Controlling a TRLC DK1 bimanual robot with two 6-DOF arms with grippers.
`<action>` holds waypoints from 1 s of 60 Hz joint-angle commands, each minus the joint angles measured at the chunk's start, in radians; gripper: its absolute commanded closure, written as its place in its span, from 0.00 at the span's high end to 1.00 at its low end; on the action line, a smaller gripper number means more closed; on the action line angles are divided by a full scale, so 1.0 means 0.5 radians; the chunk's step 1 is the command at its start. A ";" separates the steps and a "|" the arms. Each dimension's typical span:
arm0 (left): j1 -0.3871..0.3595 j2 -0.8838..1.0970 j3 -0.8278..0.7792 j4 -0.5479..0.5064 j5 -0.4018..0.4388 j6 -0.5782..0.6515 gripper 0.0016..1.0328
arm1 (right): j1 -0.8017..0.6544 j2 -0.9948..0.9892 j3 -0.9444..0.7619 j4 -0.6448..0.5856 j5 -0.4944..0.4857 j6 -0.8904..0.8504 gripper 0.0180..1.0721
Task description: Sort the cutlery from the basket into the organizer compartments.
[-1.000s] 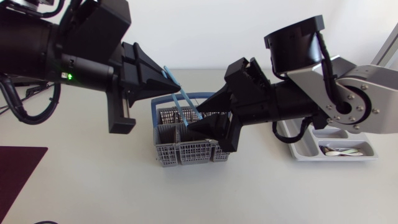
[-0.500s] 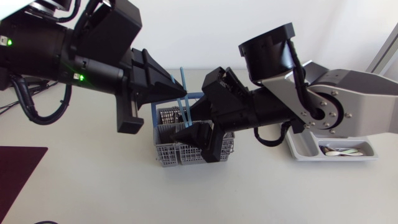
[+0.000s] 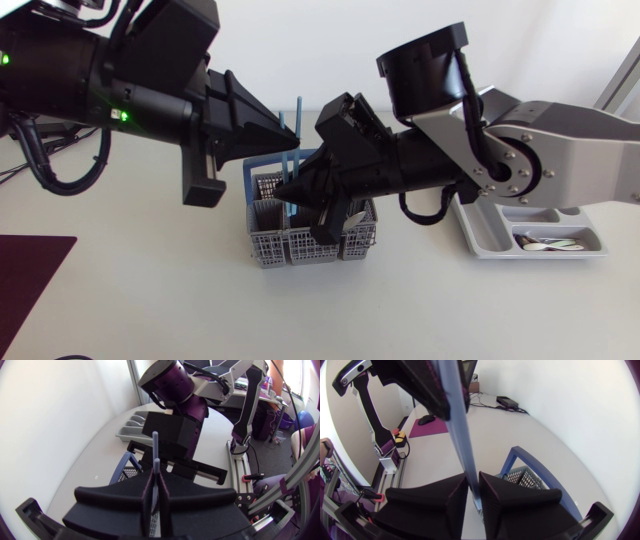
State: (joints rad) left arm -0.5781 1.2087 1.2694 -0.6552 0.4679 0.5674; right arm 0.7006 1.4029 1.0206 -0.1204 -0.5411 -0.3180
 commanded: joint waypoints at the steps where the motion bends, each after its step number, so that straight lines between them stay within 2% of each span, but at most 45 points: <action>1: 0.027 -0.034 0.041 0.000 0.012 -0.040 0.03 | 0.025 0.035 0.051 0.047 0.005 0.050 0.05; 35: 0.196 -0.104 -0.066 0.006 0.067 0.009 0.03 | -0.036 0.005 0.005 -0.011 0.018 0.028 0.05; 49: 0.196 -0.129 -0.075 0.040 0.080 -0.006 0.04 | -0.045 0.029 0.017 -0.081 0.045 0.007 0.05; 56: 0.196 -0.156 -0.026 0.040 0.080 -0.049 0.26 | -0.008 0.057 0.039 -0.127 0.091 -0.030 0.05; 60: 0.199 -0.172 -0.002 0.043 0.077 -0.080 0.42 | -0.002 0.066 0.048 -0.146 0.091 -0.030 0.05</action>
State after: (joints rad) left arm -0.4942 1.1690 1.2480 -0.6453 0.5137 0.5449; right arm 0.7067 1.4059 1.0393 -0.1619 -0.5137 -0.3443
